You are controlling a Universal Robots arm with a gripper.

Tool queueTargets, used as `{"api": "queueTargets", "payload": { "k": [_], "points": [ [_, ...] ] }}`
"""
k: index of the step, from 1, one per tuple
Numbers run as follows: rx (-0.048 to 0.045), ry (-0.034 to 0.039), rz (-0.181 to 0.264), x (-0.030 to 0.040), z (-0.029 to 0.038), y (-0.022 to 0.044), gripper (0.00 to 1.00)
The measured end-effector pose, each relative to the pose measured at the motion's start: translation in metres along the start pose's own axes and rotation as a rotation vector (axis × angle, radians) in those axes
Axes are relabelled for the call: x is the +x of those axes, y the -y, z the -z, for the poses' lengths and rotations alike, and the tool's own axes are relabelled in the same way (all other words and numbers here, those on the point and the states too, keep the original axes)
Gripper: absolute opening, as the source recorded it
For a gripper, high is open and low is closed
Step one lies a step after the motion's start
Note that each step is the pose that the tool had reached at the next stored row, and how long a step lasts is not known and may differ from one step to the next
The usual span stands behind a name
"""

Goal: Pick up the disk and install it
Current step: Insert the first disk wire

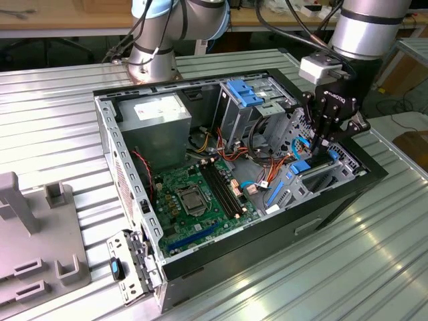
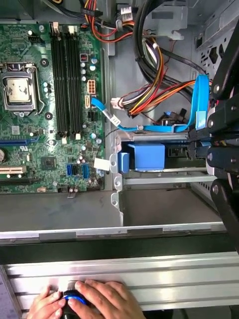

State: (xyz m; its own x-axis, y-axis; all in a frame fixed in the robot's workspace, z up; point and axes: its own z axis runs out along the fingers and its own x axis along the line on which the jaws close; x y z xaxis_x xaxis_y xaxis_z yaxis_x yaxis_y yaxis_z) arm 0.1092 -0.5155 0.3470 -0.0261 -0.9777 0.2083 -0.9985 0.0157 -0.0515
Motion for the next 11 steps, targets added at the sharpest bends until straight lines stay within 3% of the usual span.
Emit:
{"api": "queueTargets", "payload": {
  "k": [3,5,11],
  "points": [
    [0.0002,0.0122,0.002,0.0048,-0.0011,-0.0005,0.16],
    [0.0000,0.0338,0.002,0.0053,-0.0013,-0.0007,0.16],
    [0.0000,0.0356,0.003,0.0100,-0.0025,-0.0006,0.16]
  ]
}}
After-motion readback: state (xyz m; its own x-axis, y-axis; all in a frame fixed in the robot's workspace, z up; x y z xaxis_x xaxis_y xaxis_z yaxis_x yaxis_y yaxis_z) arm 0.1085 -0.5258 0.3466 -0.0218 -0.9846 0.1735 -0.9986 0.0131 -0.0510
